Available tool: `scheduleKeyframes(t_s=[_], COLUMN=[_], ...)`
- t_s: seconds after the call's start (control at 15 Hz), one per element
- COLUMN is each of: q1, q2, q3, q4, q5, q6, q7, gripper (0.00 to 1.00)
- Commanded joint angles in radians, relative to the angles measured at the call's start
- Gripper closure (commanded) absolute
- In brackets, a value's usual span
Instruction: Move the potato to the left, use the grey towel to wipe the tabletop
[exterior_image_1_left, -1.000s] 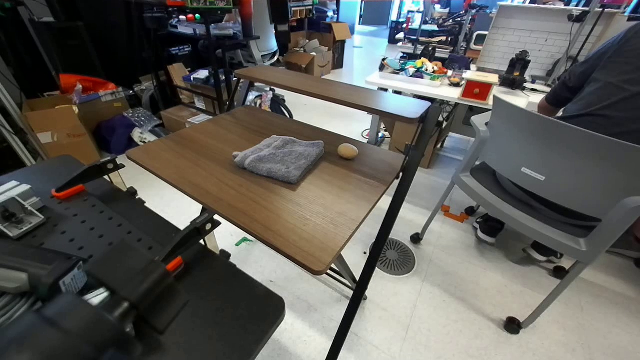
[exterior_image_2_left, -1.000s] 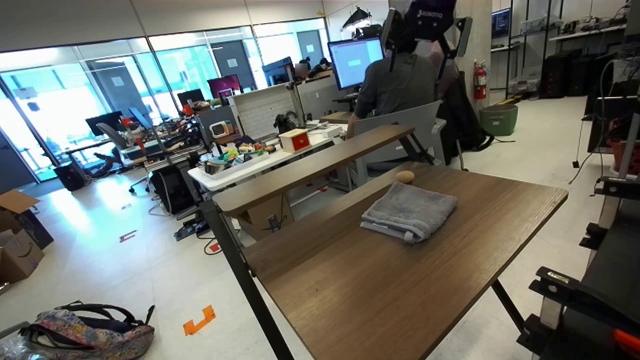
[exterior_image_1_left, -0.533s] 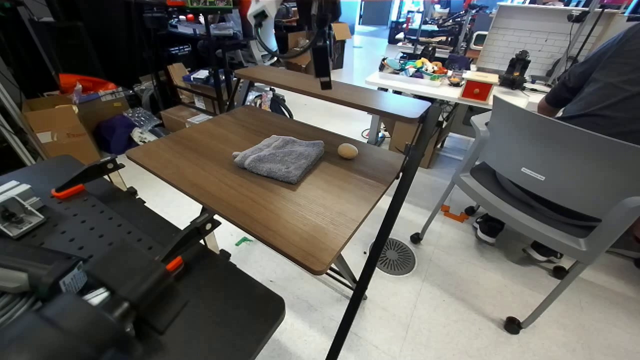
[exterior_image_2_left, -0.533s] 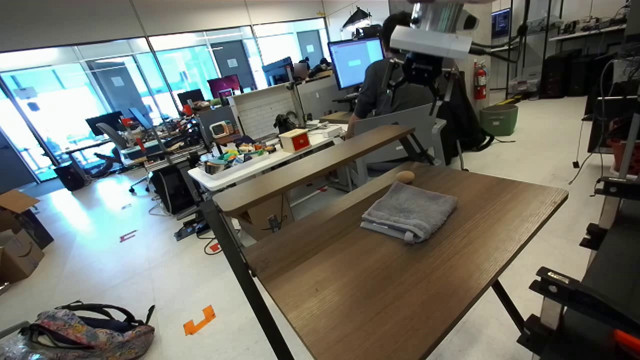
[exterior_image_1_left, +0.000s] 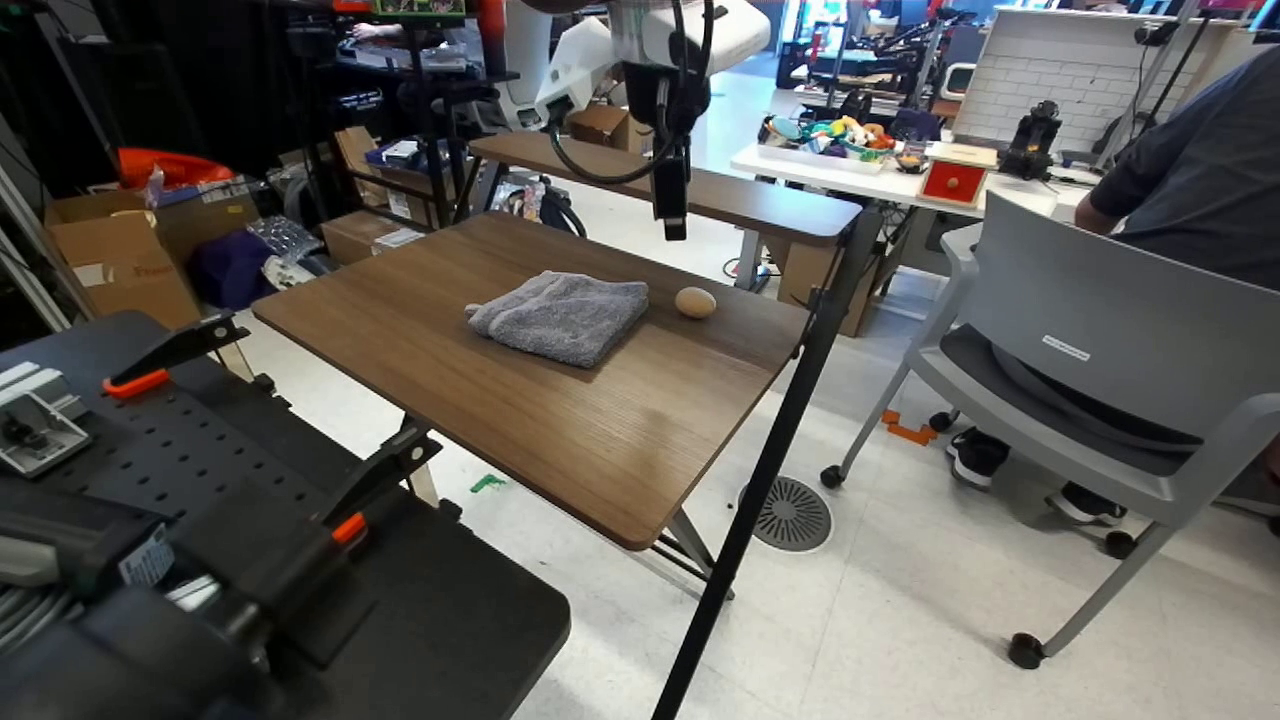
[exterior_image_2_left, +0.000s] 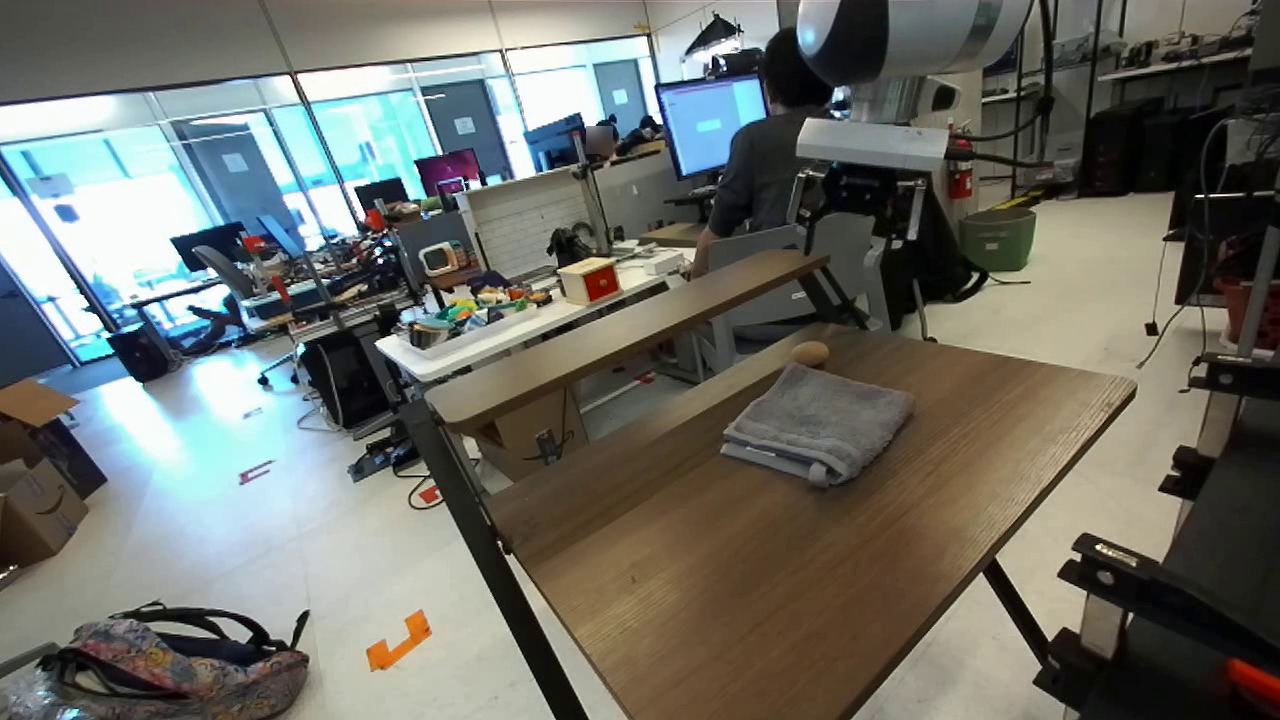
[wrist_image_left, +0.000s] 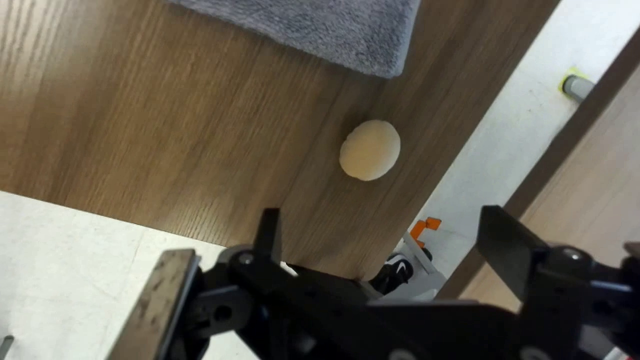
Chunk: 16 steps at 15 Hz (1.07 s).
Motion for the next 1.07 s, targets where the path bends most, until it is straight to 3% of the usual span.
scheduleKeyframes(t_s=[0.0, 0.4, 0.53, 0.6, 0.73, 0.93, 1.0], q1=[-0.048, -0.129, -0.118, -0.123, -0.122, -0.121, -0.125], q2=[-0.131, -0.267, -0.296, -0.249, -0.271, -0.276, -0.278], q3=[0.023, 0.032, 0.014, 0.016, 0.015, 0.016, 0.029], q4=[-0.07, -0.13, -0.12, -0.101, -0.105, -0.107, -0.122], q5=[-0.05, -0.085, -0.139, -0.101, -0.122, -0.124, -0.123], q6=[-0.155, -0.399, -0.544, -0.45, -0.515, -0.524, -0.435], q7=[-0.168, -0.492, -0.502, -0.476, -0.484, -0.487, -0.567], gripper=[0.0, 0.0, 0.0, 0.0, 0.0, 0.0, 0.0])
